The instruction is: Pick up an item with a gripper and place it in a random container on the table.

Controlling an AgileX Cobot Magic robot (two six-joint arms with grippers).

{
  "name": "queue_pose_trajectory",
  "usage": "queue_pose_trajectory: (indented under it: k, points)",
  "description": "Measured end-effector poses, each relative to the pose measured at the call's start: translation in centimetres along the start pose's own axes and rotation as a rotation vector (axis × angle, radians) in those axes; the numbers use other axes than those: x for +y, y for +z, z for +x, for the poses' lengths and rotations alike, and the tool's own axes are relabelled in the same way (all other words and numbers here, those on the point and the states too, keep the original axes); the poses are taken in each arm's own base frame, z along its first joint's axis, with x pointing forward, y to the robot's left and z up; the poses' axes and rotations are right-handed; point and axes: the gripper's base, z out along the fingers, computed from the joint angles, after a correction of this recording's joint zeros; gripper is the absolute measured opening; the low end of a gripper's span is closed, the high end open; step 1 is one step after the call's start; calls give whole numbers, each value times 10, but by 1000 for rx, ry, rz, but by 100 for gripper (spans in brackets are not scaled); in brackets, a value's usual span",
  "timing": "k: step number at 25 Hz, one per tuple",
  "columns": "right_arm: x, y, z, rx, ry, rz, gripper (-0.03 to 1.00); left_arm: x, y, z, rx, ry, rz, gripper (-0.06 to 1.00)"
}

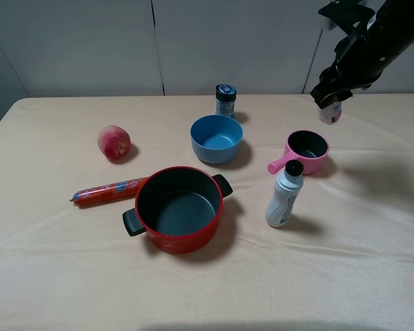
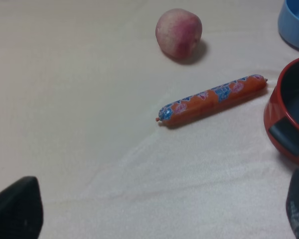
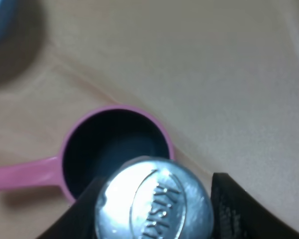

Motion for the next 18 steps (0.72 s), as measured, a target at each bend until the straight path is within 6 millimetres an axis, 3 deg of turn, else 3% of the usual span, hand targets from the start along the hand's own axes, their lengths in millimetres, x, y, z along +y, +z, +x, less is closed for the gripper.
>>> queue_pose_trajectory:
  k: [18]
  points:
    - [6, 42, 45, -168, 87, 71, 32, 0, 0, 0, 0, 0, 0, 99]
